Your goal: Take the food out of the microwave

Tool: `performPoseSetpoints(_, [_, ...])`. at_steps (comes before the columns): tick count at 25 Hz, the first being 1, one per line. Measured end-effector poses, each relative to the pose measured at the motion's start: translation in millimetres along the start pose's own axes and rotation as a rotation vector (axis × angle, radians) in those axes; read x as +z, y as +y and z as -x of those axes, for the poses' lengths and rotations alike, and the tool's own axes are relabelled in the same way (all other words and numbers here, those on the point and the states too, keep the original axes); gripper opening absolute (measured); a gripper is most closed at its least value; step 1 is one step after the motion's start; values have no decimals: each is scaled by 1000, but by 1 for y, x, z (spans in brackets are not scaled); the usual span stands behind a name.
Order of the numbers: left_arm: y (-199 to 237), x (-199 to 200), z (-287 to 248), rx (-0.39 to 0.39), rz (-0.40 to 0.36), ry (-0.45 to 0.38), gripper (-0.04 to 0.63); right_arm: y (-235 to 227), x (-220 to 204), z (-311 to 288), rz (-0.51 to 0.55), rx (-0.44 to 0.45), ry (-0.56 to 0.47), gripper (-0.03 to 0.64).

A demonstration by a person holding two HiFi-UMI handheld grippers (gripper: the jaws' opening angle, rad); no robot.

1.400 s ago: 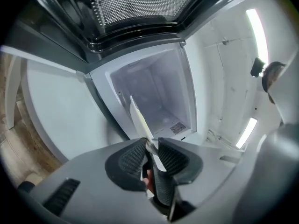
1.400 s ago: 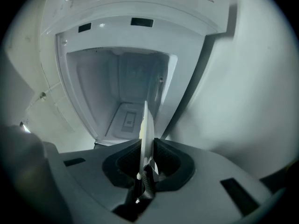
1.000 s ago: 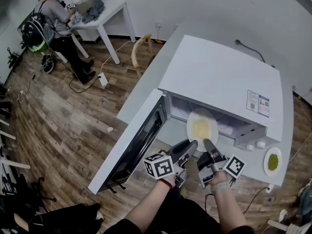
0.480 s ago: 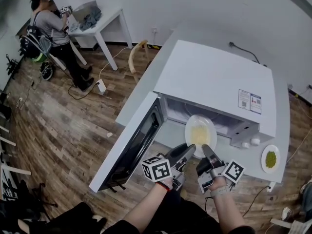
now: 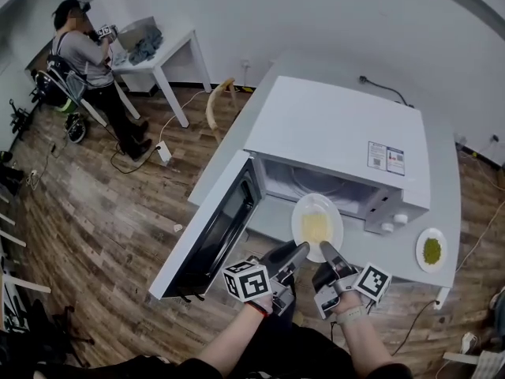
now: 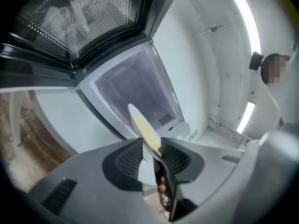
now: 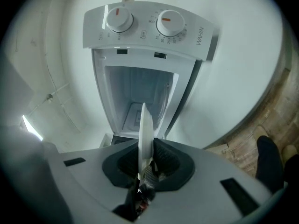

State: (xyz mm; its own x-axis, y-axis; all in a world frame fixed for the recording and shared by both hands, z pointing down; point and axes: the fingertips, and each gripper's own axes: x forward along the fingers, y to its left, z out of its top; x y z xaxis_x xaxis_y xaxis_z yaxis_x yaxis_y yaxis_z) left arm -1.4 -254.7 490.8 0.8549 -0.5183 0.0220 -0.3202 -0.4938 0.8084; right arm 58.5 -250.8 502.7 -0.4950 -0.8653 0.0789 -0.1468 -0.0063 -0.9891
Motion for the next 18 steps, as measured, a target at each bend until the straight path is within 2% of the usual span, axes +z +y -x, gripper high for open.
performPoseSetpoints(18, [-49,-34,61,31,-4,-37,109,22,-55,58,-13,32,33,61])
